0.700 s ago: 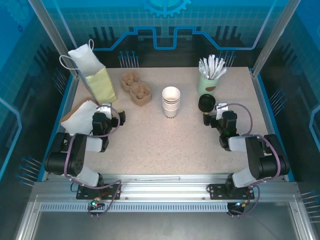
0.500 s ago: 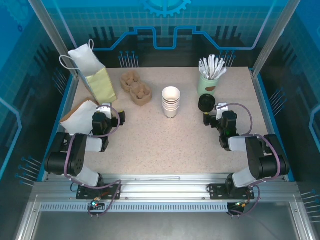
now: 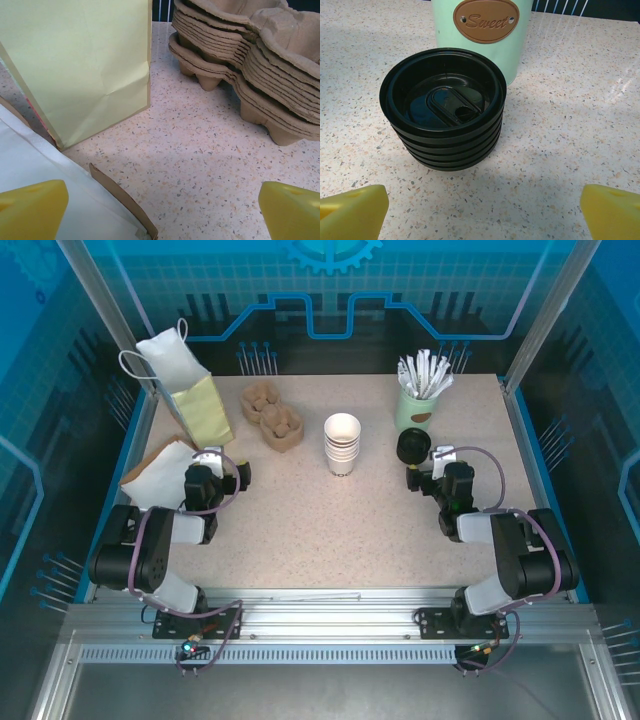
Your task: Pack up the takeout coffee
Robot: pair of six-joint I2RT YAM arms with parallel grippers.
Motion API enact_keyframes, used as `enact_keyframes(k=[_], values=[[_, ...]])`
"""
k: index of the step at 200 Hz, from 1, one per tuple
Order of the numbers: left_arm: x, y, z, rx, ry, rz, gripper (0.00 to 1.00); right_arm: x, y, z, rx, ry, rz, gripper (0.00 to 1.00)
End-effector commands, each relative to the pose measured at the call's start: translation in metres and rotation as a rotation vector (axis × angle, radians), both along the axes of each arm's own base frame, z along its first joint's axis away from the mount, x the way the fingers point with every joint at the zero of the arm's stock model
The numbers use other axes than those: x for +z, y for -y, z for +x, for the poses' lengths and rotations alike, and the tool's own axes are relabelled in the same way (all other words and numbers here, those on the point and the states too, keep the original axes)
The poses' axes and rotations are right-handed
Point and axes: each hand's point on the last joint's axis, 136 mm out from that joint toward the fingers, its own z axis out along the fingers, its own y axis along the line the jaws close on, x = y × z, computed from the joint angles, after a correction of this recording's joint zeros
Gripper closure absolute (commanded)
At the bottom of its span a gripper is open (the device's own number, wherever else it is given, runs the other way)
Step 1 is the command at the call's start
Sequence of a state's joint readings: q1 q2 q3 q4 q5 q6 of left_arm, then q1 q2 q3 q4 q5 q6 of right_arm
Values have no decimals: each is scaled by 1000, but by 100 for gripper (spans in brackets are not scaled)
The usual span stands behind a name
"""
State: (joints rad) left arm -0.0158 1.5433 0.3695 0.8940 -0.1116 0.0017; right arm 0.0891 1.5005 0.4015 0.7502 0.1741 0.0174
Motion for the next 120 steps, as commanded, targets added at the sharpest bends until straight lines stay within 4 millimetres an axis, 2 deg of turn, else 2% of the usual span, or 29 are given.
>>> enact_keyframes(k=[1, 34, 52, 78, 98, 110, 120], values=[[6, 3, 5, -24, 13, -11, 1, 12, 0, 8, 7, 43, 3, 0], [6, 3, 5, -24, 15, -13, 1, 12, 1, 8, 6, 41, 5, 0], [17, 2, 5, -17, 21, -11, 1, 16, 3, 9, -12, 42, -4, 0], [51, -6, -1, 33, -6, -29, 1, 52, 10, 7, -67, 24, -21, 0], [77, -13, -10, 151, -28, -207, 1, 88, 23, -4, -177, 72, 97, 0], [87, 0, -16, 136, -65, -350, 1, 108, 26, -12, -219, 79, 171, 0], [97, 23, -19, 44, -89, -462, 1, 123, 17, -17, -191, 75, 227, 0]])
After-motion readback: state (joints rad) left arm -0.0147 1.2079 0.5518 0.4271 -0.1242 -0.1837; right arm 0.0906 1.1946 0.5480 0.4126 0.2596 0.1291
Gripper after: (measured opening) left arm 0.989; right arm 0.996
